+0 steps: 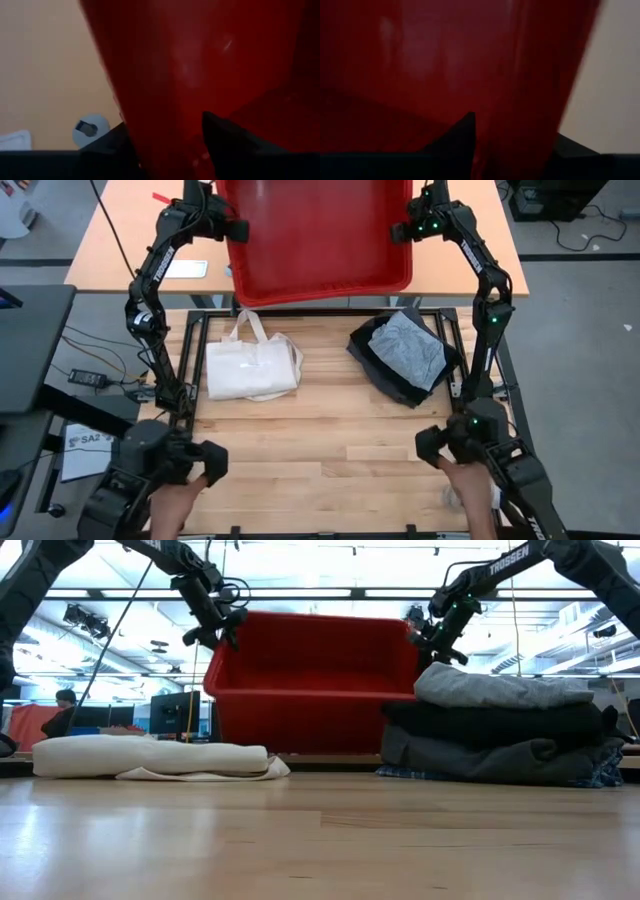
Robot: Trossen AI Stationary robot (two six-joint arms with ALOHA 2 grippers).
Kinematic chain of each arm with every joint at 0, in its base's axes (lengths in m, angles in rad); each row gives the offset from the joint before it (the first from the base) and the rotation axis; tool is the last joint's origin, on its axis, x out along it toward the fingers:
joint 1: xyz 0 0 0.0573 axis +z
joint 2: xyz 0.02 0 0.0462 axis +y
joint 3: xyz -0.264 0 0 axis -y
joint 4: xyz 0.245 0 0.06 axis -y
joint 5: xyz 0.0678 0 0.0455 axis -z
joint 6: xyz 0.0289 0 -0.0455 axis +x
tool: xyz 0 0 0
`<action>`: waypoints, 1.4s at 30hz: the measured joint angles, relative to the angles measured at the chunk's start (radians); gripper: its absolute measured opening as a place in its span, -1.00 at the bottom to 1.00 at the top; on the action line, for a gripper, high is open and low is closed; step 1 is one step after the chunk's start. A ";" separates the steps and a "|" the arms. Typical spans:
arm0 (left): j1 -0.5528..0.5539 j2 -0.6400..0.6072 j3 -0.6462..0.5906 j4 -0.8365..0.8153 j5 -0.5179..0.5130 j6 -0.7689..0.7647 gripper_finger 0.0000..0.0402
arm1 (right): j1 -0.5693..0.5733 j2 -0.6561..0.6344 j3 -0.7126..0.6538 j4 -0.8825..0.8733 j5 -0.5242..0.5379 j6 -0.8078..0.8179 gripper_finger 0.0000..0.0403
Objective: Fold laundry
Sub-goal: Move the red bin to the other table, then put the folded clothes into the red bin
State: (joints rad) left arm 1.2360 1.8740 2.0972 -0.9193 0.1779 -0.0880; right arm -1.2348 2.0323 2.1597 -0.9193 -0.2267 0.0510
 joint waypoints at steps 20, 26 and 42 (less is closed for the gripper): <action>0.003 0.014 -0.003 0.006 -0.012 0.008 0.01 | -0.005 -0.003 -0.002 0.058 -0.021 -0.009 -0.13; 0.004 0.014 -0.002 0.021 -0.077 0.005 0.01 | -0.003 -0.003 0.000 0.163 -0.059 0.023 0.05; 0.027 -0.017 0.002 0.032 -0.052 0.034 0.01 | -0.003 -0.032 0.003 0.199 0.096 0.123 0.65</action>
State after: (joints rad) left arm 1.2632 1.8570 2.0991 -0.8871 0.1256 -0.0544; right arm -1.2381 1.9999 2.1632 -0.7206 -0.1308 0.1744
